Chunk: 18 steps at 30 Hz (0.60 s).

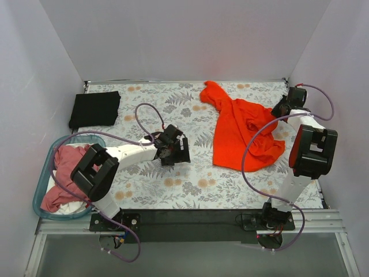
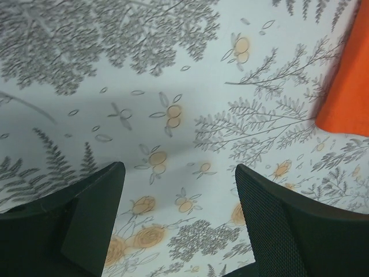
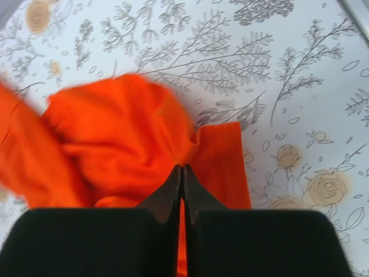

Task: Fold and stack the t-shirts
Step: Flatten the tshirt out

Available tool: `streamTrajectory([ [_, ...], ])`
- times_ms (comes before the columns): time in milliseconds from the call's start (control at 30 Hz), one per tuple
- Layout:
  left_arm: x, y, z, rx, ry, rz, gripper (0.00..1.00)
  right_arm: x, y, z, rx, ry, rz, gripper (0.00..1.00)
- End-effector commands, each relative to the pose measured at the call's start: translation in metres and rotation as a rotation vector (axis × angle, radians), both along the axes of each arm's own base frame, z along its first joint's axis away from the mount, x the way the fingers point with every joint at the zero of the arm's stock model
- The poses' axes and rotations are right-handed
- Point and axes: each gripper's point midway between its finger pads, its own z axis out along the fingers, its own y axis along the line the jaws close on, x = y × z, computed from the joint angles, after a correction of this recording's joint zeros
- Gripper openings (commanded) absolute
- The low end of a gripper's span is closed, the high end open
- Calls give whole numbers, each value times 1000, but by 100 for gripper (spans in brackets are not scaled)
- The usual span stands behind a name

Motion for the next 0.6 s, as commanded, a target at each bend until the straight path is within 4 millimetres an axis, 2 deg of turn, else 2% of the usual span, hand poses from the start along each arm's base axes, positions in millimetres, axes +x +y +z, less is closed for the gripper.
streamTrajectory([
  [0, 6, -35, 15, -71, 1, -21, 77, -8, 50, 6, 70, -34, 120, 1],
  [67, 10, -48, 17, -76, -8, -29, 77, -16, 52, 3, 80, -30, 119, 1],
  [100, 13, -60, 18, -83, -11, -43, 77, -24, 53, -7, 85, -8, 117, 1],
  [300, 24, -98, 17, -107, -16, -67, 77, -39, 58, -18, 92, 15, 143, 1],
  [433, 38, -119, 6, -99, -18, -72, 75, -48, 59, -27, 84, 38, 149, 1],
  [567, 38, -137, -6, -94, -2, -103, 70, -53, 60, -32, 81, 52, 160, 1],
])
